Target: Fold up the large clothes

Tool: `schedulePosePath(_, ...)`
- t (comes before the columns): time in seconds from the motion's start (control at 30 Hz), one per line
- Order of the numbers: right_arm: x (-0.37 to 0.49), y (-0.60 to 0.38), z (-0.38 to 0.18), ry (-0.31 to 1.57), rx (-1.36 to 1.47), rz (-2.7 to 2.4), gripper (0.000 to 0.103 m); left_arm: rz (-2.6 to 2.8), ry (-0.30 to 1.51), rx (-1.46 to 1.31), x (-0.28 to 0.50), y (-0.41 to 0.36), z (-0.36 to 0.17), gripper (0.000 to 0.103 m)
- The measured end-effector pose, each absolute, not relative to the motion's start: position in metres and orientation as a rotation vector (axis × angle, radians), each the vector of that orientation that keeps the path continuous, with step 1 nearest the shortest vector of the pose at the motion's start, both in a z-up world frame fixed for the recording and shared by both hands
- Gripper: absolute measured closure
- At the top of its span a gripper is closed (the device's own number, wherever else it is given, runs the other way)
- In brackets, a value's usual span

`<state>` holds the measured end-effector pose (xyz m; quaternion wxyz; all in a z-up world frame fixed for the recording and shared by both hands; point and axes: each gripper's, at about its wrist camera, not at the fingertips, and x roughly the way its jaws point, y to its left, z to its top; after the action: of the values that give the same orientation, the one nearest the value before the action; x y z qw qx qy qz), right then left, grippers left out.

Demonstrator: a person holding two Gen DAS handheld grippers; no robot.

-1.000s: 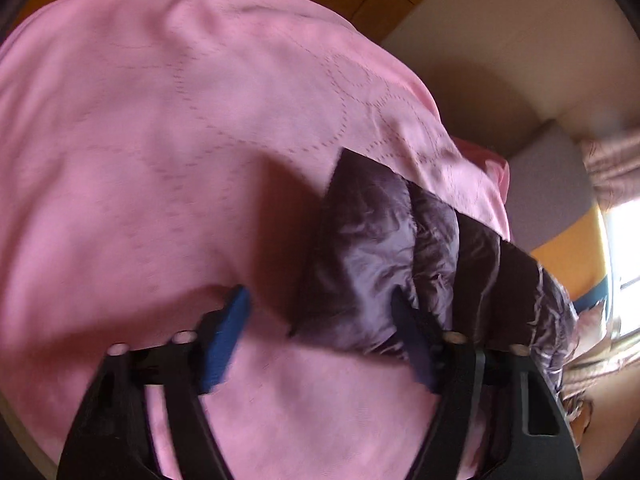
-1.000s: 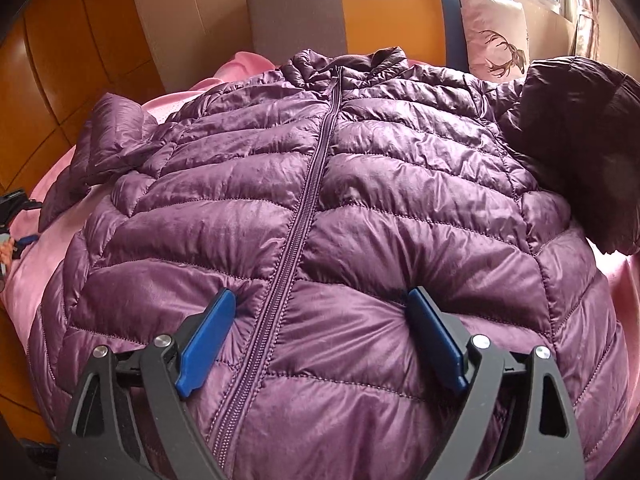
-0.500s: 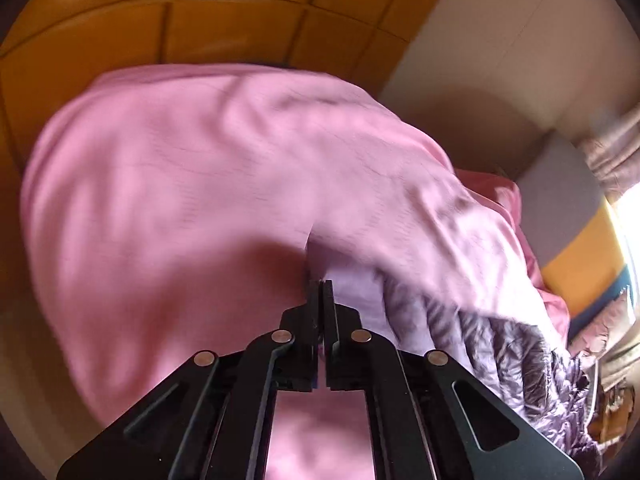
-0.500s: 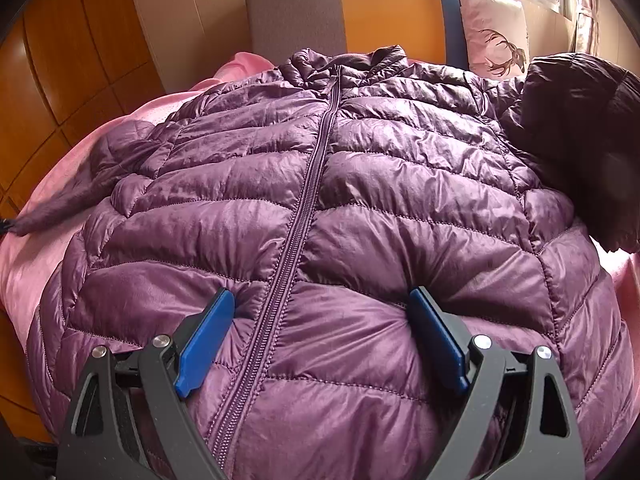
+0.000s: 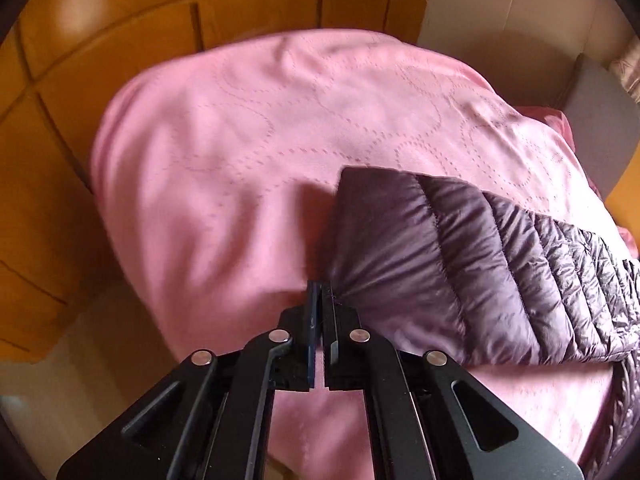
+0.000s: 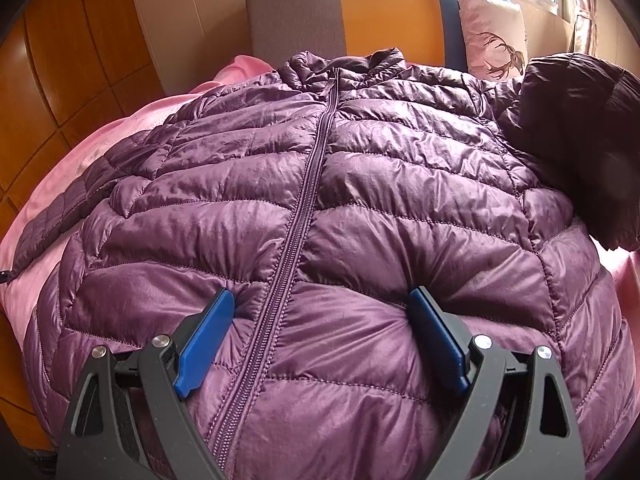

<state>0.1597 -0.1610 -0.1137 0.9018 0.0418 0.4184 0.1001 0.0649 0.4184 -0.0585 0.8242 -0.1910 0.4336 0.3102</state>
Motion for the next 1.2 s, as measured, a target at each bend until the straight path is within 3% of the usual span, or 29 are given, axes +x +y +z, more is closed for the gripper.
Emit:
schedulePosePath(0.03,0.160,-0.161,-0.114,0.867,0.086,0.207,0.014,0.658,0.907,-0.388,0.062,0.415,-0.052,0.094)
schedulePosePath(0.07,0.160,-0.161,-0.114,0.867,0.087,0.208,0.014,0.660,0.895,-0.374,0.061,0.410,-0.046,0.068)
schedulePosePath(0.1,0.160,-0.161,-0.114,0.867,0.085,0.207,0.014,0.670,0.875,-0.355,0.061,0.404,-0.040,0.028)
schedulePosePath(0.13,0.160,-0.161,-0.114,0.868,0.085,0.207,0.014,0.689,0.818,-0.327,0.056,0.392,-0.030,0.016)
schedulePosePath(0.2,0.159,-0.162,-0.112,0.871,0.092,0.212,0.014,0.650,0.714,-0.298,0.053,0.366,-0.009,0.014)
schedulePosePath(0.4,0.143,-0.214,-0.078,0.789,0.231,0.124,0.015,0.309,0.665,-0.275,0.090,0.262,0.010,0.014)
schedulePosePath(0.6,0.102,-0.338,-0.057,0.686,0.400,-0.163,0.015,-0.039,0.709,-0.222,0.126,0.128,-0.006,0.014)
schedulePosePath(0.83,0.080,-0.467,-0.085,0.661,0.686,-0.385,0.022,-0.336,0.774,-0.036,0.137,-0.014,-0.039,0.014)
schedulePosePath(0.9,0.093,-0.489,-0.098,0.669,0.758,-0.402,0.035,-0.361,0.788,-0.005,0.139,-0.032,-0.049,0.014)
schedulePosePath(1.07,0.128,-0.520,-0.117,0.646,0.904,-0.413,0.041,-0.343,0.879,0.006,0.149,-0.051,-0.079,0.013)
schedulePosePath(1.13,0.139,-0.526,-0.119,0.649,0.914,-0.413,0.059,-0.336,0.898,0.018,0.155,-0.053,-0.095,0.009)
schedulePosePath(1.2,0.148,-0.528,-0.117,0.673,0.925,-0.381,0.088,-0.331,0.893,0.022,0.155,-0.054,-0.100,0.006)
